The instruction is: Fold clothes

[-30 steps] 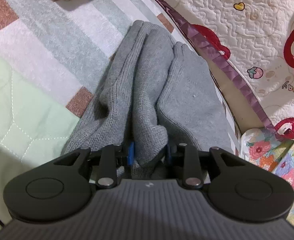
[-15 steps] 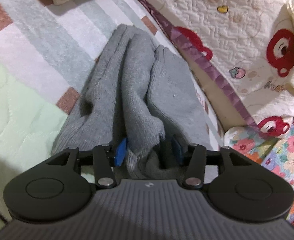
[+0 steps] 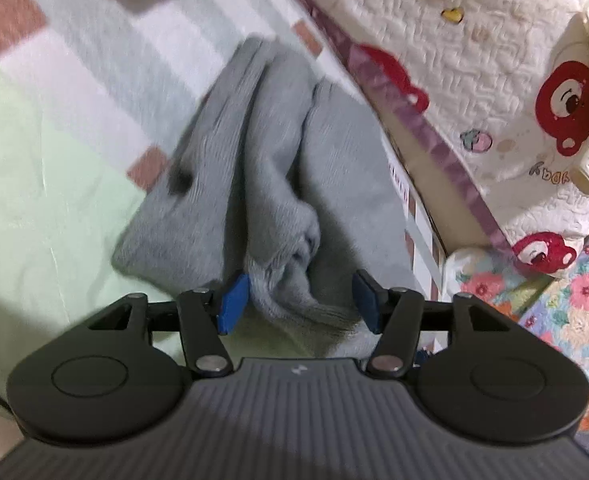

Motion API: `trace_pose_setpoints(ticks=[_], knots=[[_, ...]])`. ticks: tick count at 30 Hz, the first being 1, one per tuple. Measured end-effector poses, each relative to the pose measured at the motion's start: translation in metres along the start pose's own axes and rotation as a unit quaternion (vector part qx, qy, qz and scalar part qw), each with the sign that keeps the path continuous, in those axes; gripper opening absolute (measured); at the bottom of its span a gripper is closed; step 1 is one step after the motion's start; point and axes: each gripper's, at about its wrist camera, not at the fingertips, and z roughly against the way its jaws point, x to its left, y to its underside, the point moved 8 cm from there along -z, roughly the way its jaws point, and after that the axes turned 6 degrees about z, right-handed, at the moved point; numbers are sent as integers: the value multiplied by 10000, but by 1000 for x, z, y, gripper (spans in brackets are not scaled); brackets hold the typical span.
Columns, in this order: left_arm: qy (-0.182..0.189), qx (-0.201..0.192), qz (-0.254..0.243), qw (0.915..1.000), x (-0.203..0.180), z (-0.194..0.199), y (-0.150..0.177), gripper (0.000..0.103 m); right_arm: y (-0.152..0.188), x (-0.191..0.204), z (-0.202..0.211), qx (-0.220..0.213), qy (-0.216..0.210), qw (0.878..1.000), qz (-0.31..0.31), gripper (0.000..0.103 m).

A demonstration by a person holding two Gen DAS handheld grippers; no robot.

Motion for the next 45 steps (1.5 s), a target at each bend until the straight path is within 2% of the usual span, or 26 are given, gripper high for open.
trace_pose_setpoints(ticks=[4, 6, 7, 10, 12, 14, 17, 19, 20, 21, 23, 25, 26, 27, 28, 30, 31, 32, 34, 35, 41, 43, 45], knots=[[169, -99, -494, 9986, -19, 6, 0, 61, 1, -2, -4, 8, -34, 10000, -51, 62], [221, 38, -972, 9950, -31, 5, 7, 64, 1, -2, -6, 23, -60, 10000, -71, 62], [152, 61, -1125, 9935, -34, 3, 9, 64, 1, -2, -6, 17, -63, 10000, -63, 62], [-648, -144, -1047, 9923, -21, -9, 4, 64, 1, -2, -6, 17, -72, 9999, -69, 62], [-945, -245, -1015, 9900, -11, -17, 1, 67, 1, -3, -7, 26, -81, 9999, -89, 63], [-1047, -200, -1073, 9885, -7, -31, -1, 68, 0, -3, -7, 29, -89, 9999, -102, 63], [-893, -86, -1221, 9885, -10, -54, -4, 64, 0, -2, -8, 38, -86, 9999, -59, 63], [-890, -83, -1456, 9853, -16, -67, -6, 48, 0, -1, -11, 55, -100, 9999, -36, 63], [-915, -85, -1604, 9828, -19, -72, -7, 32, -1, 0, -13, 57, -91, 9999, 11, 63], [-980, -90, -1800, 9787, -22, -77, -8, 27, -2, 1, -16, 58, -76, 9999, 73, 63], [-991, -255, -2043, 9735, -33, -71, -15, 23, -4, 2, -21, 61, -28, 9998, 204, 65], [-881, -710, -2129, 9705, -46, -45, -28, 22, -8, 6, -24, 80, 65, 9986, 516, 64], [-765, -950, -2046, 9712, -48, -26, -37, 22, -11, 9, -23, 102, 126, 9967, 793, 58], [-680, -1128, -1928, 9724, -48, -10, -44, 22, -13, 16, -19, 81, 230, 9929, 1166, 46], [-709, -1206, -1804, 9736, -41, -2, -48, 22, -15, 27, -12, 28, 355, 9845, 1719, 41], [-1056, -1184, -1865, 9696, -19, -7, -46, 22, -14, 51, -2, -89, 608, 9559, 2873, 30], [-1226, -1003, -1878, 9694, -3, -17, -41, 22, -8, 57, -4, -55, 630, 9482, 3113, 29], [-1247, -877, -1777, 9722, 8, -22, -37, 22, -2, 60, -6, -1, 631, 9422, 3290, 29], [-1042, -834, -1509, 9795, 18, -24, -31, 22, 11, 67, -12, 105, 632, 9293, 3638, 28], [-991, -830, -1485, 9804, 18, -24, -29, 22, 18, 70, -14, 158, 632, 9223, 3810, 28], [-1300, -901, -2229, 9619, -3, -23, -24, 23, 5, 50, -4, 236, 245, 9620, 2709, 30], [-1270, -848, -2133, 9650, 3, -25, -25, 23, 4, 47, 11, 136, -41, 9697, 2437, 31], [-1183, -809, -2054, 9681, 6, -28, -27, 23, 2, 46, 29, -83, -461, 9726, 2277, 38]])
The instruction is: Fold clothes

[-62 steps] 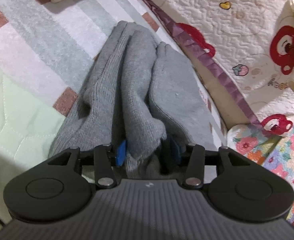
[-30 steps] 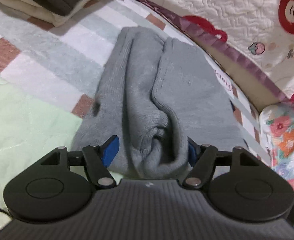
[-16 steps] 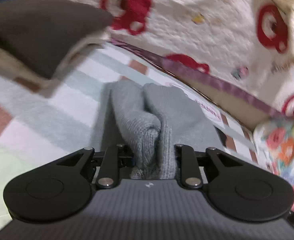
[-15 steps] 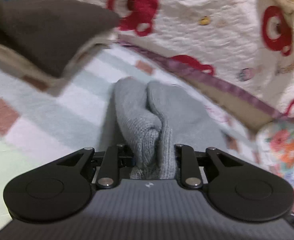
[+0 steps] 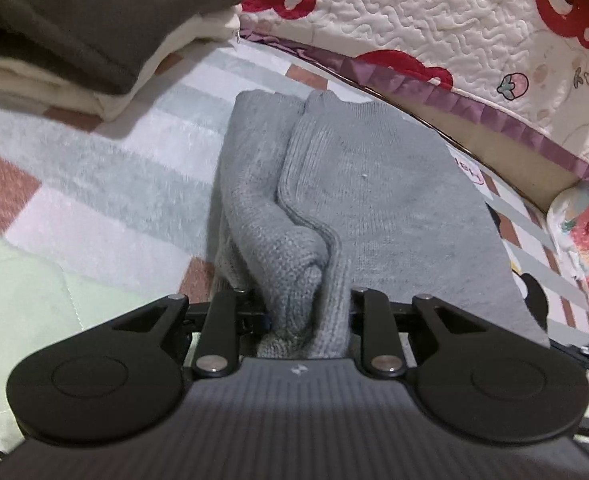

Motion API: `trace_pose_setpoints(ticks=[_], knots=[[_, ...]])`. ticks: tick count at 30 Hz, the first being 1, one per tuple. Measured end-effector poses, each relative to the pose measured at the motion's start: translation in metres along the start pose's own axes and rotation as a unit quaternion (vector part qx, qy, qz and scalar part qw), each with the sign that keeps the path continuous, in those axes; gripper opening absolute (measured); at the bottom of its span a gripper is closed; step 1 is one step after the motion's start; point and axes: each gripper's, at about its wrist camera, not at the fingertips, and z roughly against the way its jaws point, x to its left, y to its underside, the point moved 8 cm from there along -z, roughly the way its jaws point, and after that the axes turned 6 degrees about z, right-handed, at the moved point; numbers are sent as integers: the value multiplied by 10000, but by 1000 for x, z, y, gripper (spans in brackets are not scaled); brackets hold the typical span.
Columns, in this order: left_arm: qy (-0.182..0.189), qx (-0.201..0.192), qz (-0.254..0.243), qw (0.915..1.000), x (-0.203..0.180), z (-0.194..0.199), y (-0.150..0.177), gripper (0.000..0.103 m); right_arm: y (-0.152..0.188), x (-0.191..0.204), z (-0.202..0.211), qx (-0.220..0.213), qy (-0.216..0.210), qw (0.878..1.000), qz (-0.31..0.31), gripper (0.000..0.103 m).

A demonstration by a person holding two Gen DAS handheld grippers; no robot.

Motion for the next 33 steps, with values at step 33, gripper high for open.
trace_pose_setpoints(ticks=[33], knots=[[407, 262, -338, 9983, 8, 3, -83, 42, -5, -36, -45, 33, -1038, 9784, -1787, 42]])
